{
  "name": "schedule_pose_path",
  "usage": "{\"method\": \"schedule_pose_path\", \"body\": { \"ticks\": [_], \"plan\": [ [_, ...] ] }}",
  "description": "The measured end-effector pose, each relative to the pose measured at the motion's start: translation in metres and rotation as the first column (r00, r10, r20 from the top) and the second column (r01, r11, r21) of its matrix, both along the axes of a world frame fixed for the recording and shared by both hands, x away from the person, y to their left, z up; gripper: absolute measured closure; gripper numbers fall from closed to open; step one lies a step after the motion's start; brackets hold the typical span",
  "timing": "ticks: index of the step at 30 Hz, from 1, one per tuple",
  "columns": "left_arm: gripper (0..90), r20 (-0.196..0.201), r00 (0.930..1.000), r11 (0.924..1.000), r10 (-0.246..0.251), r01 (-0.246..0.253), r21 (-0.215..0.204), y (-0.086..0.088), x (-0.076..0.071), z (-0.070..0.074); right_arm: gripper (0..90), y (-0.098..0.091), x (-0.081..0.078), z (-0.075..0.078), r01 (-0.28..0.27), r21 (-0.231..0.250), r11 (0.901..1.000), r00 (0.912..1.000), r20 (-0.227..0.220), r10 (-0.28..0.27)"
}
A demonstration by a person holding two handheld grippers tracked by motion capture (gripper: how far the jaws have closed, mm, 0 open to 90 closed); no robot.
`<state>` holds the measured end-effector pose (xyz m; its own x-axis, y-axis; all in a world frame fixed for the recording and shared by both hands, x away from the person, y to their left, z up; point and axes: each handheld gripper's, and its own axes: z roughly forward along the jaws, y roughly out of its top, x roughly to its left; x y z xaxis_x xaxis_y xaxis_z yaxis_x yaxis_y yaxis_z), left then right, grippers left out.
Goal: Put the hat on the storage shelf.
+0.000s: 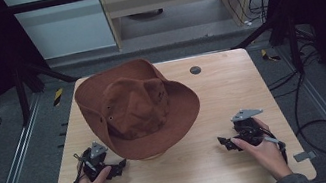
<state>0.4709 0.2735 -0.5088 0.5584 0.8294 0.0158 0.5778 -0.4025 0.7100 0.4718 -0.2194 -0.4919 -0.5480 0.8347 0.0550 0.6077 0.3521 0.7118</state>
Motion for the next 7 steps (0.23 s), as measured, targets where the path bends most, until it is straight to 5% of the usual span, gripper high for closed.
{"method": "schedule_pose_path", "body": {
  "ticks": [7],
  "plan": [
    [0.0,0.000,1.0000,1.0000,0.000,0.000,0.000,-0.0002,0.0003,0.0000,8.2,0.0049,-0.0016,-0.0137,0.003,-0.064,0.9979,1.0000,0.001,-0.003]
  ]
}}
